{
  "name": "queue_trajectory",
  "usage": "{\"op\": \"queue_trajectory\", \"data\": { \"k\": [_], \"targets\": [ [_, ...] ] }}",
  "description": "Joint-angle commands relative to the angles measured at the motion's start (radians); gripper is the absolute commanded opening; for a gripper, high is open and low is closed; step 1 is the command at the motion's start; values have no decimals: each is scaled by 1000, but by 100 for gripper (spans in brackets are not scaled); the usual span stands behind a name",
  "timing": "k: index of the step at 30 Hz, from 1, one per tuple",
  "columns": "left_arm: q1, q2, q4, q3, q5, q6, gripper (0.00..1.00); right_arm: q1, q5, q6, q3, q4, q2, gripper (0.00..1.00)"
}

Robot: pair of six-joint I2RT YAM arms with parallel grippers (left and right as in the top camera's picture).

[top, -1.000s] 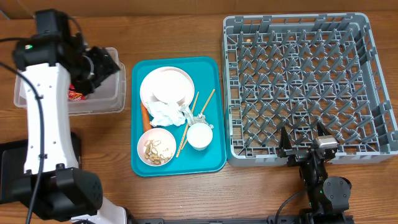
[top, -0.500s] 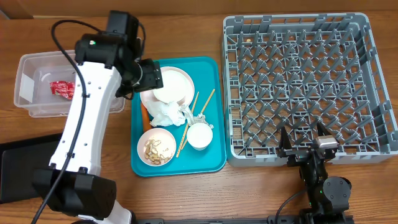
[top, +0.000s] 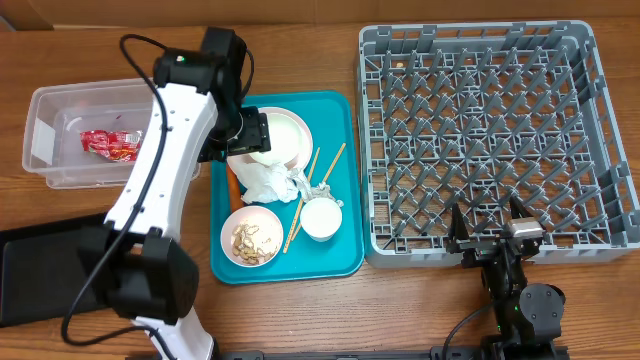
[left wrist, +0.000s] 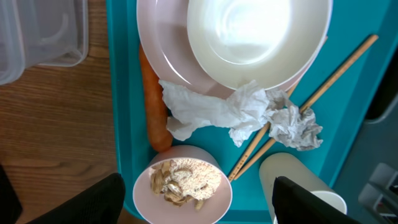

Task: Sort waste into correct bins and load items into the dishwasher
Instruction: 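Move the left gripper back over the crumpled tissue on the tray, then lower the left gripper and grasp the white tissue under the plate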

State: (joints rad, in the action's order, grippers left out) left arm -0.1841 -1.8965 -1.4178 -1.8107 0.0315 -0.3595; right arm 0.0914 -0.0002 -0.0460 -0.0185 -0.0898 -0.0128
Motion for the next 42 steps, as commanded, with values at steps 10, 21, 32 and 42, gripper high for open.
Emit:
{"op": "queue_trajectory", "data": {
  "k": [10, 21, 32, 42],
  "targets": [
    [-13, -194, 9, 10, -14, -10, 79, -4, -2, -4, 11, 6, 10, 100],
    [-13, -301, 38, 10, -13, -11, 80, -4, -2, -4, 11, 6, 10, 100],
    [-9, -299, 10, 10, -16, 5, 71, -4, -2, -4, 11, 6, 10, 100],
    [-19, -179, -4, 9, -16, 23, 70, -4, -2, -4, 11, 6, 10, 100]
  ]
}}
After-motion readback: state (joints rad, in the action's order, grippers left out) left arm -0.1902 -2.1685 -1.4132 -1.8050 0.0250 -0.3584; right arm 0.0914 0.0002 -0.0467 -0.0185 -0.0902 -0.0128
